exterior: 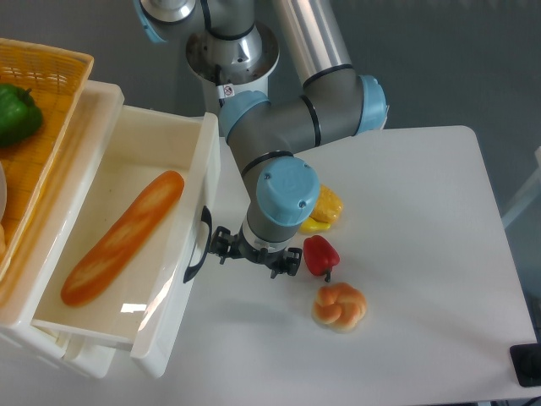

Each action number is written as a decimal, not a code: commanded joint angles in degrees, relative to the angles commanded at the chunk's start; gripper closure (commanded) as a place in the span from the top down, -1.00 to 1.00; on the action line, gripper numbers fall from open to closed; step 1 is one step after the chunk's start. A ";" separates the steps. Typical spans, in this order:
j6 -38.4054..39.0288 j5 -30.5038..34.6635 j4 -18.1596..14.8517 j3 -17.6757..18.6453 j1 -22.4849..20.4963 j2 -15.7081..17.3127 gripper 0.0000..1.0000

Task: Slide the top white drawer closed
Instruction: 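Push the drawer front with the gripper, sliding the drawer into the cabinet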

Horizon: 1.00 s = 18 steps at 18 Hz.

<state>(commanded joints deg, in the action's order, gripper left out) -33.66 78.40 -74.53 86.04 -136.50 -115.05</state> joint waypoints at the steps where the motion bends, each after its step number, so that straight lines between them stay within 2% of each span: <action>1: 0.00 -0.17 0.00 0.00 0.00 0.09 1.00; 18: 0.18 -0.97 -0.53 0.09 2.46 1.14 1.00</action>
<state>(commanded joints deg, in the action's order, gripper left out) -33.49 77.43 -75.06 86.13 -134.03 -113.91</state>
